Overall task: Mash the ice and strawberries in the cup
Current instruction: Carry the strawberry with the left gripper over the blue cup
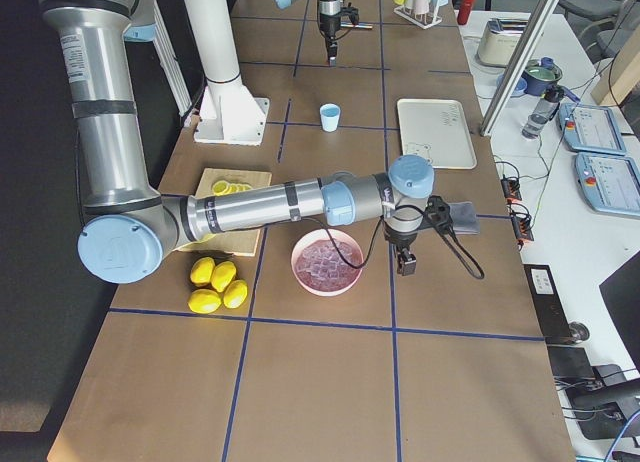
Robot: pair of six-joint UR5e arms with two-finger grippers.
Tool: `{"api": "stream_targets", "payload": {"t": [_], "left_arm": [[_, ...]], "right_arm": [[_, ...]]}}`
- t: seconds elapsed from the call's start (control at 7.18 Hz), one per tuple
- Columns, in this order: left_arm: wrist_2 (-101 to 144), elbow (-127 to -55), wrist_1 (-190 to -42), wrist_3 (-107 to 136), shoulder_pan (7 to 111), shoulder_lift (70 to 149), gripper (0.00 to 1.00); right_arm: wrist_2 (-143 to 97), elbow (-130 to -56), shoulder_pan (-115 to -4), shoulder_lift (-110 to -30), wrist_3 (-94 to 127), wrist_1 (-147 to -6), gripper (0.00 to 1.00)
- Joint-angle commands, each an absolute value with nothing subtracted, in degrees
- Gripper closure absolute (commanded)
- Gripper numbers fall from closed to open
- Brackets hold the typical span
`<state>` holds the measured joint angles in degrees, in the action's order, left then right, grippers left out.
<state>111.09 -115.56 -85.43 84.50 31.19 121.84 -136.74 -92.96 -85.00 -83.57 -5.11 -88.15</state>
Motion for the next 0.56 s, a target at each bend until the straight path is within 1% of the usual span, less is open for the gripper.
{"api": "stream_targets", "payload": {"t": [0.0, 0.42], "left_arm": [[110.9, -106.8, -95.3, 88.7, 29.6, 125.6, 1.0], [110.4, -102.8, -95.6, 89.8, 27.4, 129.8, 1.0]], "right_arm": [[-139.4, -90.8, -88.3, -85.6, -10.5, -88.2, 0.01], [-139.3, -90.8, -88.6, -86.5, -10.5, -88.1, 0.01]]}}
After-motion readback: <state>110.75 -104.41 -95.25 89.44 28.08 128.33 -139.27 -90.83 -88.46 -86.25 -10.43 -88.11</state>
